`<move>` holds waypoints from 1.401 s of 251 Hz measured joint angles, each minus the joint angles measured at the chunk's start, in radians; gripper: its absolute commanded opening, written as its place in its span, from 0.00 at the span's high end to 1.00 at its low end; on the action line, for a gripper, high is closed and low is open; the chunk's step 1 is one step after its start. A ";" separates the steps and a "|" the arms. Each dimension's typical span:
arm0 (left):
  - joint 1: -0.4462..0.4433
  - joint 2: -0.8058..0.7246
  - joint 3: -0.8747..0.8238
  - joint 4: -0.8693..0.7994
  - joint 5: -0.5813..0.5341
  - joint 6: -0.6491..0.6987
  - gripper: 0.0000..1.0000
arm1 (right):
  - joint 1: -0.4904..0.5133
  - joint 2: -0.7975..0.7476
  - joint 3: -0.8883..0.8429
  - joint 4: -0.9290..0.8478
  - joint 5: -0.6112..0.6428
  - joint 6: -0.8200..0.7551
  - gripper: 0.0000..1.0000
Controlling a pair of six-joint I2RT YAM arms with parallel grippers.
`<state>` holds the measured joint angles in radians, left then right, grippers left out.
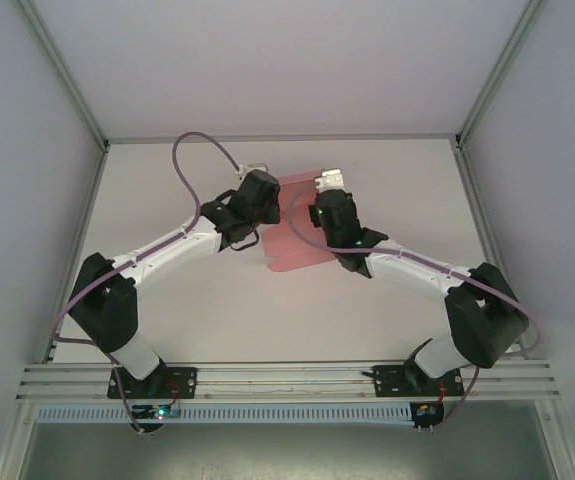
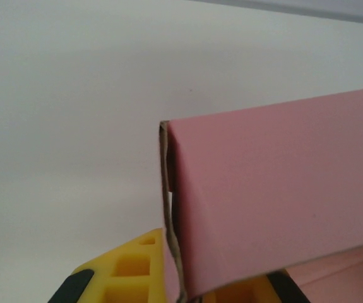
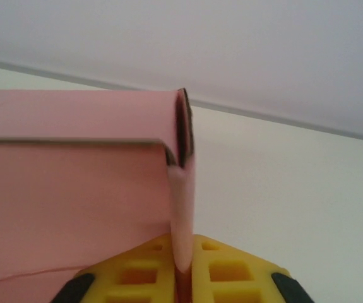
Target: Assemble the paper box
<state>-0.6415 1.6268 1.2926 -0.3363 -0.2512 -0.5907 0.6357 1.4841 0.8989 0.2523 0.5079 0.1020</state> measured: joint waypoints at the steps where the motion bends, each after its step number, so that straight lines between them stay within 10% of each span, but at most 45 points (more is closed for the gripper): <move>1: 0.000 0.000 0.000 -0.001 0.000 0.000 1.00 | -0.001 -0.001 -0.001 0.001 -0.005 0.001 0.76; 107: 0.013 -0.003 -0.014 -0.014 -0.019 0.031 1.00 | -0.062 -0.206 -0.058 0.023 -0.475 -0.009 0.02; 249: 0.057 0.016 0.037 0.033 0.128 0.725 1.00 | -0.224 -0.583 -0.206 -0.100 -0.442 0.156 0.02; 351: -0.013 0.250 0.430 -0.456 0.111 1.430 1.00 | -0.340 -0.645 -0.221 -0.301 -0.476 0.196 0.02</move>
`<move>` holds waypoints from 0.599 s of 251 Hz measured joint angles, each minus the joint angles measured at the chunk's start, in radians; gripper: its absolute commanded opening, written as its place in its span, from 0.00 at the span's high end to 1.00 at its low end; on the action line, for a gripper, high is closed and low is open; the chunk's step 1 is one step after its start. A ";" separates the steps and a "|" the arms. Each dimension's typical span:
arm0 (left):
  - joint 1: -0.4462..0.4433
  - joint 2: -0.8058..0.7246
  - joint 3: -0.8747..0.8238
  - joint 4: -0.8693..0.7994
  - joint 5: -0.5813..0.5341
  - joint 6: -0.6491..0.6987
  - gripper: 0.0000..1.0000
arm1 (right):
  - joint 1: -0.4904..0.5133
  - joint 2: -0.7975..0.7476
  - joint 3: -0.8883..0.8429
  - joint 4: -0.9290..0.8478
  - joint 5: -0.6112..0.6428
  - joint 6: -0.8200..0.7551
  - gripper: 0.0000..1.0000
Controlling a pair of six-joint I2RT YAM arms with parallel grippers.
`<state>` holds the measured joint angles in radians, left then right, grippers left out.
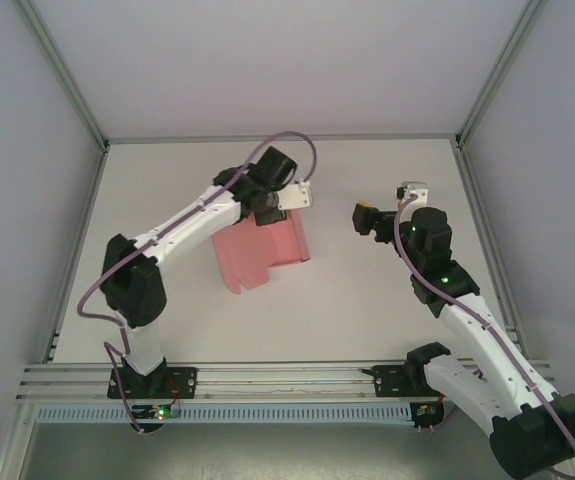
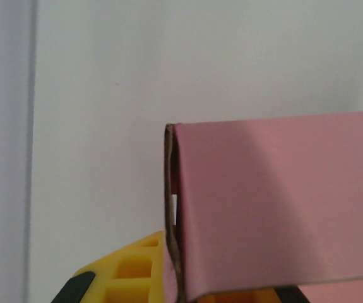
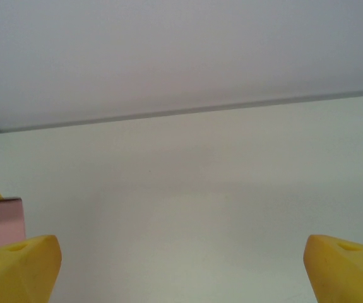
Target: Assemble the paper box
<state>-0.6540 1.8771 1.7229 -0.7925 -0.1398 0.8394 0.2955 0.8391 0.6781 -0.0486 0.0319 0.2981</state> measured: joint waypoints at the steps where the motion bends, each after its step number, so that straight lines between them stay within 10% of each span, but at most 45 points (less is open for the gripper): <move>1: -0.002 0.003 0.003 -0.003 -0.003 0.005 1.00 | -0.001 -0.003 -0.001 -0.001 0.000 0.000 0.02; 121: -0.131 0.308 0.054 -0.032 -0.259 0.438 0.97 | -0.059 -0.060 -0.040 -0.063 -0.006 0.007 0.02; 150: -0.169 0.301 -0.028 -0.003 -0.279 0.500 0.77 | -0.068 -0.060 -0.048 -0.072 -0.011 0.007 0.02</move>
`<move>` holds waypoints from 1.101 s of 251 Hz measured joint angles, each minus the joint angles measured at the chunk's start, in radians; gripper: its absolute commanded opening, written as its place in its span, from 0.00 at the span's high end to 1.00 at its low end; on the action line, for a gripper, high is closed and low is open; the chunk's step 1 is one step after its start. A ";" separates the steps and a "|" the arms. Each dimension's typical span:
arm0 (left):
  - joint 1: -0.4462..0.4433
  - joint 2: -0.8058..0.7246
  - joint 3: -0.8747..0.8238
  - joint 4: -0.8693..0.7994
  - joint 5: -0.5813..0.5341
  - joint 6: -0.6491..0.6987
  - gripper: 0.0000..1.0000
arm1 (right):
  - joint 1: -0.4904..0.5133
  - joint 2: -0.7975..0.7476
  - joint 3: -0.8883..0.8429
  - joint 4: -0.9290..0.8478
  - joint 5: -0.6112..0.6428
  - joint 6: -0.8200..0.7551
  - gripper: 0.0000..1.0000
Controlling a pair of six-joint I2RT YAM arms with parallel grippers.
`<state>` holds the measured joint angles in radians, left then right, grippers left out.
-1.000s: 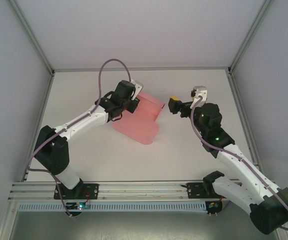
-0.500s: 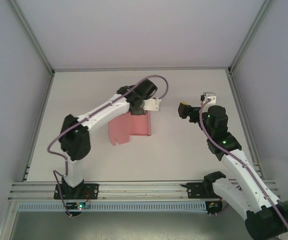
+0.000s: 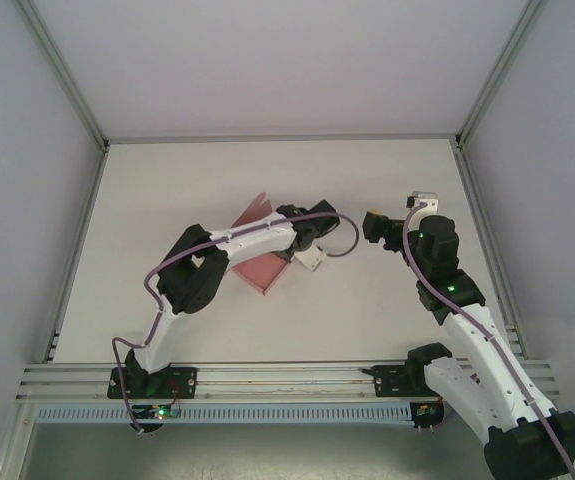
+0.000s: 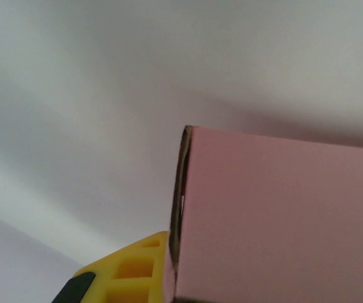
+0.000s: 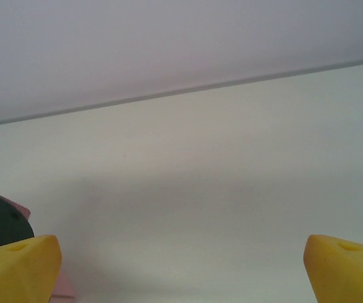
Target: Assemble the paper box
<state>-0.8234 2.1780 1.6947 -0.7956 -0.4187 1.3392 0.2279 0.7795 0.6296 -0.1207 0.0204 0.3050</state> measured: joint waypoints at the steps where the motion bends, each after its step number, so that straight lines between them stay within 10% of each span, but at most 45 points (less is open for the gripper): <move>1: -0.001 0.000 -0.001 0.000 0.000 0.000 0.76 | 0.000 0.000 0.000 0.000 0.000 0.000 0.02; 59: -0.019 0.004 0.074 -0.033 0.045 -0.061 0.39 | -0.018 0.005 -0.003 -0.005 -0.003 0.008 0.02; 72: -0.019 0.003 0.103 -0.040 0.048 -0.083 0.01 | -0.028 0.007 -0.003 0.011 0.001 0.013 0.02; 175: -0.005 -0.163 0.134 0.074 0.158 -0.392 0.00 | -0.056 0.095 -0.004 0.014 -0.004 0.010 0.02; 276: 0.143 -0.622 -0.165 0.122 -0.040 -1.306 0.00 | -0.062 0.351 0.073 0.094 -0.225 -0.100 0.02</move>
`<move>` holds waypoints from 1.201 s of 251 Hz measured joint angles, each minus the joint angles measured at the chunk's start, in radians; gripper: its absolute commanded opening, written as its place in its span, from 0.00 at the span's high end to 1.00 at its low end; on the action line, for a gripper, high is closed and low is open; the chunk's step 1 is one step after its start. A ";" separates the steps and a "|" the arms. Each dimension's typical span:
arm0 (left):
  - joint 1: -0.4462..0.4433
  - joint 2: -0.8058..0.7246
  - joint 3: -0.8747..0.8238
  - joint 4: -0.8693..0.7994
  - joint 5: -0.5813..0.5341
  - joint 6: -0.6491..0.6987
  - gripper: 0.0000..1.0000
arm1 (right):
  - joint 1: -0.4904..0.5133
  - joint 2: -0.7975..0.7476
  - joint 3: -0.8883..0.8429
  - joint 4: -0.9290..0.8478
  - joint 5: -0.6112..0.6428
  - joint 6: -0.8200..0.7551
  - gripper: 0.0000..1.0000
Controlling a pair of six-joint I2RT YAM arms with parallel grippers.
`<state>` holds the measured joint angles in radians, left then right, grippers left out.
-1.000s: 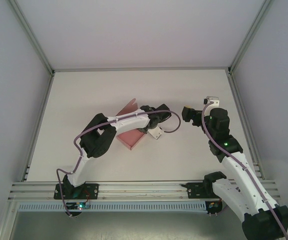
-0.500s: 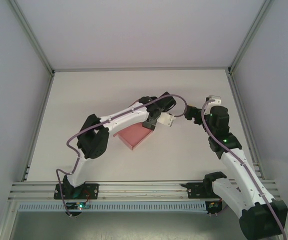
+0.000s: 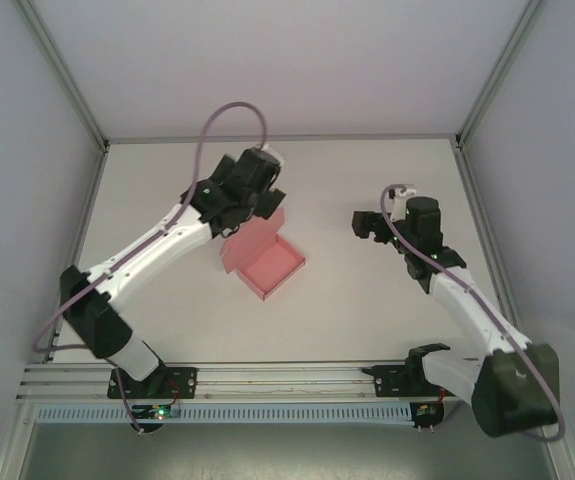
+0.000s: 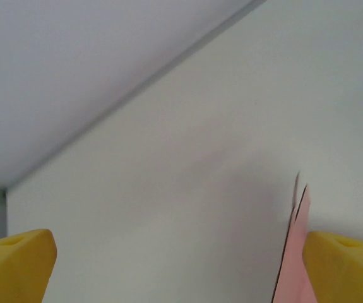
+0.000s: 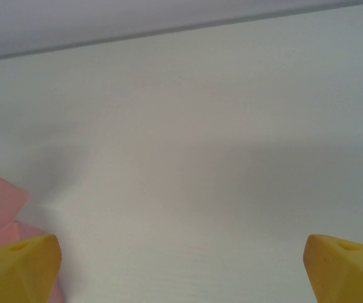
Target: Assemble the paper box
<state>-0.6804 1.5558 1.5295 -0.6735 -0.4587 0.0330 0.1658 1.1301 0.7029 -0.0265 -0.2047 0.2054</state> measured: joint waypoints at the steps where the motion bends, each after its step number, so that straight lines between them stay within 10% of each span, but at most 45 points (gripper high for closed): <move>1: 0.001 -0.004 -0.005 -0.002 0.002 -0.006 0.00 | 0.000 0.006 0.004 0.000 -0.006 -0.005 0.02; 71: 0.079 -0.275 -0.377 -0.068 0.181 -0.276 0.00 | 0.060 0.447 0.404 -0.081 -0.481 -0.436 0.04; 130: 0.113 -0.360 -0.515 -0.066 0.377 -0.313 0.00 | 0.135 0.745 0.777 -0.428 -0.629 -0.914 0.07; 190: 0.122 -0.270 -0.531 -0.064 0.425 -0.320 0.34 | 0.226 0.963 1.072 -0.685 -0.644 -1.133 0.13; 301: 0.146 -0.175 -0.468 -0.059 0.417 -0.242 0.35 | 0.256 1.077 1.217 -0.939 -0.657 -1.315 0.77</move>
<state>-0.5346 1.3804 1.0611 -0.7326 -0.0414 -0.2092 0.4213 2.2074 1.9202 -0.9653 -0.8612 -1.1091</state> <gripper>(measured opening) 0.643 0.272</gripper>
